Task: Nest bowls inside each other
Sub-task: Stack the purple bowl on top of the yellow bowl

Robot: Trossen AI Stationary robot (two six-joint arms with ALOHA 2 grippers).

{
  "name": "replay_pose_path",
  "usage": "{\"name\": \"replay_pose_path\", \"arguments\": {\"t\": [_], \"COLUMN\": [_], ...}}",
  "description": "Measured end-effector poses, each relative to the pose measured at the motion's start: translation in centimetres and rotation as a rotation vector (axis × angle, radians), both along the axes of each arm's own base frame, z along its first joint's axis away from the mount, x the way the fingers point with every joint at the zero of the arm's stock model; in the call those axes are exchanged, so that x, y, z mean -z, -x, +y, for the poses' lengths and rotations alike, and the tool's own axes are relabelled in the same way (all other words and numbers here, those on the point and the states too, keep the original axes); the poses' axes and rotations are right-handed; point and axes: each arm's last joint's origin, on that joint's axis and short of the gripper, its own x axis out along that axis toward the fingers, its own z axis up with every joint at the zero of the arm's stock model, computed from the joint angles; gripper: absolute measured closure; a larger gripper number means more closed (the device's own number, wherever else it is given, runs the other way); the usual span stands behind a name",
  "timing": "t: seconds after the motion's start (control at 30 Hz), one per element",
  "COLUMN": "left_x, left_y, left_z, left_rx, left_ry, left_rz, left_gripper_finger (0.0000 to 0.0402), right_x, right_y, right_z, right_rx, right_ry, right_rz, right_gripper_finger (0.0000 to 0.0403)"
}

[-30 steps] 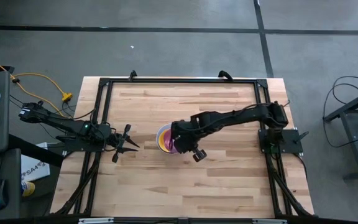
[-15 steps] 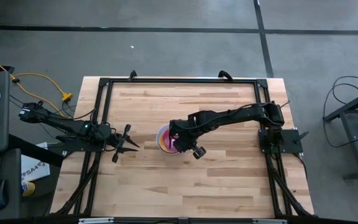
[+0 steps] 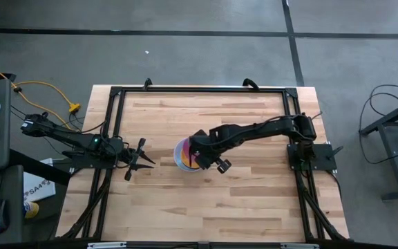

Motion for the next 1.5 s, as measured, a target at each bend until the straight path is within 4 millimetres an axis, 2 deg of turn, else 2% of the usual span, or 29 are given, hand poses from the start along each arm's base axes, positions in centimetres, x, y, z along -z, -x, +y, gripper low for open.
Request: {"name": "replay_pose_path", "arguments": {"t": [0.73, 0.93, 1.1, 1.3, 1.5], "left_x": [0.0, 0.0, 0.0, 0.0, 0.0], "left_y": [0.0, 0.0, 0.0, 0.0, 0.0], "left_z": [0.0, 0.0, 0.0, 0.0, 0.0], "left_rx": [0.0, 0.0, 0.0, 0.0, 0.0], "left_ry": [0.0, 0.0, 0.0, 0.0, 0.0], "left_rz": [0.0, 0.0, 0.0, 0.0, 0.001], "left_gripper_finger": [0.032, 0.032, 0.032, 0.032, 0.032], "right_x": [-0.2, -2.0, -2.3, -3.7, -2.4], "right_y": [-0.5, -1.0, -1.0, -1.8, -2.2], "right_z": [0.8, 0.8, 1.0, 1.0, 1.0], "right_rx": [-0.085, -0.086, -0.103, -0.111, -0.054], "right_ry": [0.041, 0.05, 0.074, 0.11, 0.085], "right_rz": [-0.062, -0.121, -0.123, -0.153, -0.037], "right_gripper_finger": [0.0399, 0.0399, 0.0399, 0.0399, 0.0399]}}
